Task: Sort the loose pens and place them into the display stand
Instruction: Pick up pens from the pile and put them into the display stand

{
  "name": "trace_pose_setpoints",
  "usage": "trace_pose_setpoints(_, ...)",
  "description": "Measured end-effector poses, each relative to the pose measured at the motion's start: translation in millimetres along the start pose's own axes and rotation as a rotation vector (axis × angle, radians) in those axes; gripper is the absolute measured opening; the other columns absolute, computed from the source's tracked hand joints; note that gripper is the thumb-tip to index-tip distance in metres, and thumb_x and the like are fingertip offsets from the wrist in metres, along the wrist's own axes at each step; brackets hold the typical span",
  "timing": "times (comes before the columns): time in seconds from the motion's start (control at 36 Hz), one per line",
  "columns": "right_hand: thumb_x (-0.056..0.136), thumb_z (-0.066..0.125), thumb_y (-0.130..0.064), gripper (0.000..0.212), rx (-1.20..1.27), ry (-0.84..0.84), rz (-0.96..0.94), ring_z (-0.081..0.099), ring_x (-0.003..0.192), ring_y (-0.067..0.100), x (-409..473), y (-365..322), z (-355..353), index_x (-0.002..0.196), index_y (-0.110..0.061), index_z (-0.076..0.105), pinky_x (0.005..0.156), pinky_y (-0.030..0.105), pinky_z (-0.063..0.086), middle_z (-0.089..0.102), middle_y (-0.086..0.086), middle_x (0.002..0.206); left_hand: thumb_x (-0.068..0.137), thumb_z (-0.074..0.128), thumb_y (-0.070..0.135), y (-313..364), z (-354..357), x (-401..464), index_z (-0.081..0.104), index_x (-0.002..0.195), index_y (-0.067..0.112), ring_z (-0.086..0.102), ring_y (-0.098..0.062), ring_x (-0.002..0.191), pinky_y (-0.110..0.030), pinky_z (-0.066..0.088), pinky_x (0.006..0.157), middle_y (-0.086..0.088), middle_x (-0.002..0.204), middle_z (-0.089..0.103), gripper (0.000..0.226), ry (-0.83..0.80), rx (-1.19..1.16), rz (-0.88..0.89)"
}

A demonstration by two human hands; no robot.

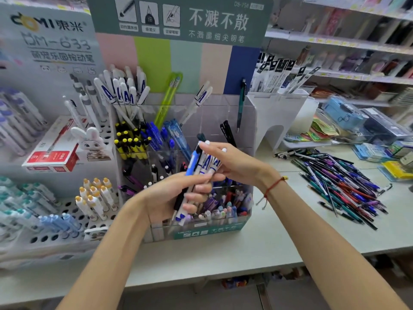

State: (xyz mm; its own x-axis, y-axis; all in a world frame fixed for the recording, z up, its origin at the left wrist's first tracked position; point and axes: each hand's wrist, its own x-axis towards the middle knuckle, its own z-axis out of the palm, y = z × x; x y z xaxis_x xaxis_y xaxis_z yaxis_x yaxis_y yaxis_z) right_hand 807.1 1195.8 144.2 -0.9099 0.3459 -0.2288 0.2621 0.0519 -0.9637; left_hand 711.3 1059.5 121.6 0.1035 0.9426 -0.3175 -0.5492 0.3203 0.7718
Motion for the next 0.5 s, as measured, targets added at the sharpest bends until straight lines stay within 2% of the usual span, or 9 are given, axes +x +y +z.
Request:
trace_pose_setpoints(0.03, 0.095, 0.050, -0.043, 0.042, 0.010, 0.006, -0.017, 0.043, 0.053, 0.016, 2.9, -0.8, 2.1, 0.092, -0.002, 0.054, 0.049, 0.015, 0.032, 0.049, 0.015, 0.074, 0.090, 0.054, 0.025, 2.9, -3.3, -1.8, 0.066, 0.116, 0.007, 0.029, -0.001, 0.045, -0.012, 0.029, 0.036, 0.006, 0.064, 0.033, 0.034, -0.017, -0.012, -0.001)
trace_pose_setpoints(0.08, 0.091, 0.055, -0.047, 0.050, 0.010, 0.005, -0.056, 0.036, 0.064, 0.029, 8.5, -1.2, 6.7, 0.094, 0.002, 0.053, 0.056, 0.024, 0.029, 0.043, 0.018, 0.080, 0.091, 0.054, 0.026, 7.4, -7.3, -7.1, 0.066, 0.118, 0.007, 0.029, -0.002, 0.044, -0.012, 0.032, 0.036, 0.006, 0.065, 0.034, 0.035, -0.039, -0.020, -0.004)
trace_pose_setpoints(0.14, 0.088, 0.058, -0.049, 0.048, 0.005, 0.015, -0.085, 0.035, 0.071, 0.029, 10.0, -2.7, 10.5, 0.092, -0.002, 0.054, 0.061, 0.031, 0.028, 0.048, 0.016, 0.079, 0.090, 0.056, 0.031, 9.8, -9.2, -11.5, 0.062, 0.122, 0.007, 0.030, -0.002, 0.044, -0.012, 0.033, 0.036, 0.007, 0.066, 0.036, 0.040, -0.036, 0.001, 0.009)
trace_pose_setpoints(0.19, 0.088, 0.060, -0.046, 0.037, 0.004, 0.032, -0.104, 0.041, 0.062, 0.021, 11.1, 0.2, 9.6, 0.081, -0.011, 0.053, 0.066, 0.034, 0.030, 0.055, 0.005, 0.065, 0.090, 0.051, 0.034, 11.3, -7.4, -15.4, 0.058, 0.115, 0.008, 0.032, -0.002, 0.040, -0.010, 0.032, 0.035, 0.008, 0.062, 0.042, 0.037, -0.011, 0.037, 0.029)
trace_pose_setpoints(0.22, 0.088, 0.060, -0.043, 0.033, 0.006, 0.037, -0.116, 0.043, 0.054, 0.016, 10.8, 2.7, 8.5, 0.074, -0.015, 0.051, 0.065, 0.032, 0.031, 0.056, -0.001, 0.060, 0.089, 0.049, 0.035, 11.8, -6.1, -16.1, 0.057, 0.109, 0.010, 0.032, -0.002, 0.039, -0.010, 0.031, 0.034, 0.009, 0.059, 0.043, 0.032, 0.015, 0.070, 0.039)
trace_pose_setpoints(0.28, 0.092, 0.058, -0.030, 0.030, 0.007, 0.088, -0.161, 0.043, 0.042, 0.008, 10.4, 7.5, 8.0, 0.068, -0.015, 0.050, 0.051, 0.021, 0.033, 0.055, -0.002, 0.054, 0.086, 0.051, 0.037, 12.6, -4.0, -15.3, 0.058, 0.105, 0.013, 0.032, -0.002, 0.038, -0.010, 0.030, 0.033, 0.009, 0.057, 0.045, 0.031, 0.069, 0.141, 0.055)
trace_pose_setpoints(0.33, 0.093, 0.060, -0.017, 0.031, 0.036, 0.224, -0.195, 0.044, 0.037, 0.009, 10.2, 11.2, 7.6, 0.064, -0.013, 0.050, 0.040, 0.018, 0.033, 0.054, 0.000, 0.050, 0.086, 0.052, 0.041, 13.9, -3.2, -11.5, 0.059, 0.110, 0.014, 0.036, -0.002, 0.042, -0.011, 0.033, 0.034, 0.009, 0.061, 0.048, 0.037, 0.112, 0.198, 0.057)
trace_pose_setpoints(0.42, 0.091, 0.062, -0.009, 0.034, 0.070, 0.406, -0.256, 0.044, 0.036, 0.011, 8.4, 13.6, 4.7, 0.060, -0.011, 0.049, 0.038, 0.018, 0.036, 0.051, 0.000, 0.047, 0.098, 0.041, 0.043, 17.6, -0.5, -5.4, 0.063, 0.106, 0.016, 0.052, -0.002, 0.048, -0.015, 0.045, 0.042, 0.010, 0.066, 0.062, 0.035, 0.172, 0.301, 0.055)
trace_pose_setpoints(0.5, 0.091, 0.061, -0.007, 0.033, 0.097, 0.562, -0.295, 0.041, 0.035, 0.009, 5.6, 10.5, -1.3, 0.061, -0.010, 0.048, 0.036, 0.019, 0.034, 0.047, 0.000, 0.048, 0.101, 0.038, 0.040, 25.4, -0.8, -0.9, 0.064, 0.109, 0.019, 0.071, -0.007, 0.075, -0.023, 0.058, 0.059, 0.003, 0.095, 0.075, 0.034, 0.242, 0.323, 0.106)
